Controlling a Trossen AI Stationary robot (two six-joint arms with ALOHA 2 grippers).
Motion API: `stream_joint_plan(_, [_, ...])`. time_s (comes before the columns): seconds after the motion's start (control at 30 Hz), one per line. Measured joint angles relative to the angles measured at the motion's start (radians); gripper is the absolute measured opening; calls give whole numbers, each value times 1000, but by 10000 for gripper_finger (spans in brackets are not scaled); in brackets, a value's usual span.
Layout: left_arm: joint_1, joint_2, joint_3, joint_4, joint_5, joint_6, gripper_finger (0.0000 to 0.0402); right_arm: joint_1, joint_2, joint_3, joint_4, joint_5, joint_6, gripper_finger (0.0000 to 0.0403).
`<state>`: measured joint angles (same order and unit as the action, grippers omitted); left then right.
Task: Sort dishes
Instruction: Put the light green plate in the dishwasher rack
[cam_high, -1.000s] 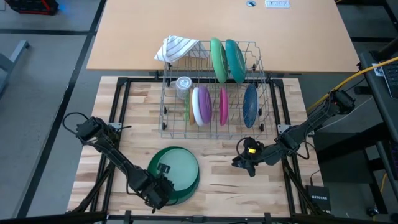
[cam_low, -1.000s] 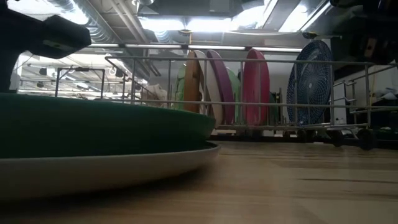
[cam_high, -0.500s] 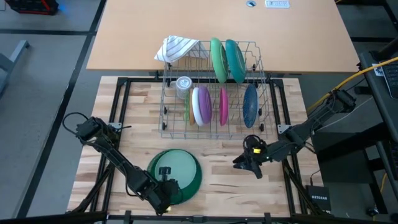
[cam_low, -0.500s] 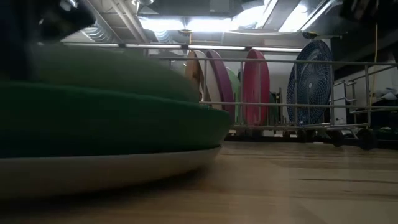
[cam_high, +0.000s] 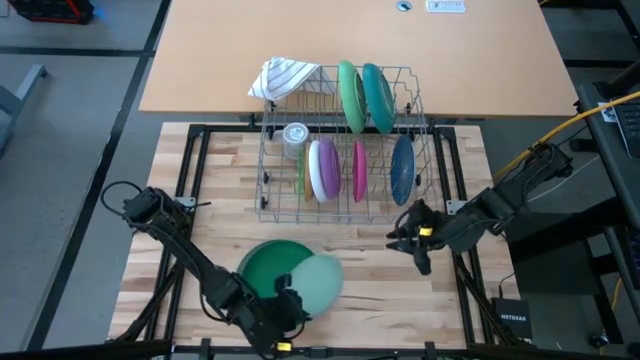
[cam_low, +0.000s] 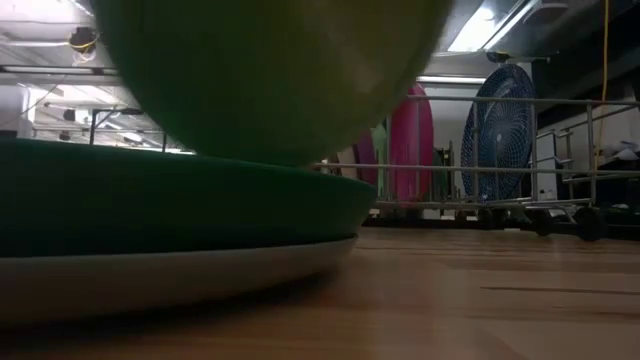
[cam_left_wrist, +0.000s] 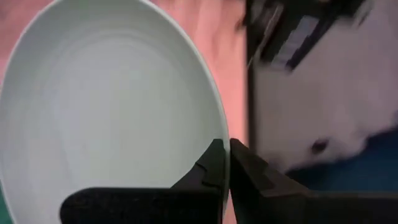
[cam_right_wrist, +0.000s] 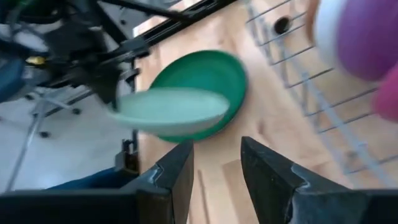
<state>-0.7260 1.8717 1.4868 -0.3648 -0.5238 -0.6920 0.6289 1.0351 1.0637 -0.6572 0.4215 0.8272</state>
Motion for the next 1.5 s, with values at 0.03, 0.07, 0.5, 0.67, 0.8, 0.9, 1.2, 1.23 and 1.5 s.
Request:
stream_joint_plan(0.03, [8,0,0,50,-1,3,1,0,0,22,-32,13,0,136])
stream_joint_plan(0.07, [18,0,0,94,-2,9,1,0,0,44,-68,29,0,136])
stream_joint_plan(0.5, [219,0,0,620,13,0,0,0,-32,242,-523,310,-24,136])
stream_joint_plan(0.67, [311,0,0,799,48,0,0,-1,-106,242,-594,439,-23,136])
stream_joint_plan(0.8, [395,0,0,838,51,-27,0,-1,-181,242,-603,461,-14,136])
stream_joint_plan(0.9, [464,0,0,847,84,-60,0,-1,-232,233,-601,462,2,136])
stream_joint_plan(1.2, [629,4,0,914,102,-104,0,-1,-341,139,-601,497,6,136])
stream_joint_plan(1.23, [642,8,0,928,102,-110,0,-1,-349,125,-602,509,5,136])
stream_joint_plan(1.5, [712,79,0,1044,151,-211,0,-1,-374,13,-602,617,6,136])
